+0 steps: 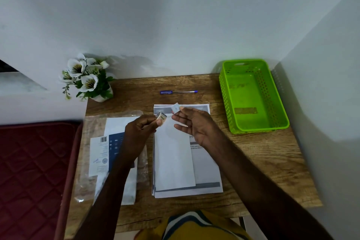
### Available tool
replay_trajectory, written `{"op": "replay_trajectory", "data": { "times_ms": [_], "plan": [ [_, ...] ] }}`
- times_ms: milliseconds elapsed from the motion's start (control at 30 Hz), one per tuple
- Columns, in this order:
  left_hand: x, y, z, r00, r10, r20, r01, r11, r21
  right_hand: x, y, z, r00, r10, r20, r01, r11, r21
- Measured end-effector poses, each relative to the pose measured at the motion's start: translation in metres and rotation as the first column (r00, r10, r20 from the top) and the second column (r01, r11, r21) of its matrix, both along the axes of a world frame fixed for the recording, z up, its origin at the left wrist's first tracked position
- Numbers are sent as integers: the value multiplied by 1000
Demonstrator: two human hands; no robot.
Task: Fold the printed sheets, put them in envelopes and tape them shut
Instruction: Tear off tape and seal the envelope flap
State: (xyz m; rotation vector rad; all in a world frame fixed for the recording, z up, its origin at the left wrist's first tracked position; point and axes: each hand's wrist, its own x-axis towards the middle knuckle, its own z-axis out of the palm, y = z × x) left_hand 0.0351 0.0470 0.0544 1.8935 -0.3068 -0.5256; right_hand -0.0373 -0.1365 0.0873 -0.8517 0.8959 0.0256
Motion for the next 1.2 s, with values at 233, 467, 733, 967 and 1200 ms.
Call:
{"op": "replay_trajectory", "data": {
  "times_ms": [233, 467, 733, 967, 1200],
  "plan": [
    [38, -2, -3, 913, -15, 408, -150, 917, 369, -8, -4, -3, 1000, -11, -22, 9, 996, -92],
    [73, -25, -14, 804, -145, 577, -264, 782, 565, -18, 1, -6, 997, -60, -50, 55, 995, -86],
    [78, -28, -27, 815, -150, 559, -247, 783, 570, -24, 6, -8, 987, -152, -44, 150, 988, -40],
    [1, -36, -21, 457, -114, 882, -169, 963, 212, -23, 11, -8, 959, -277, -60, 280, 959, 35],
    [-36, -53, -15, 434, -140, 890, -107, 973, 205, -23, 17, -5, 958, -281, -53, 283, 959, 25]
  ]
}}
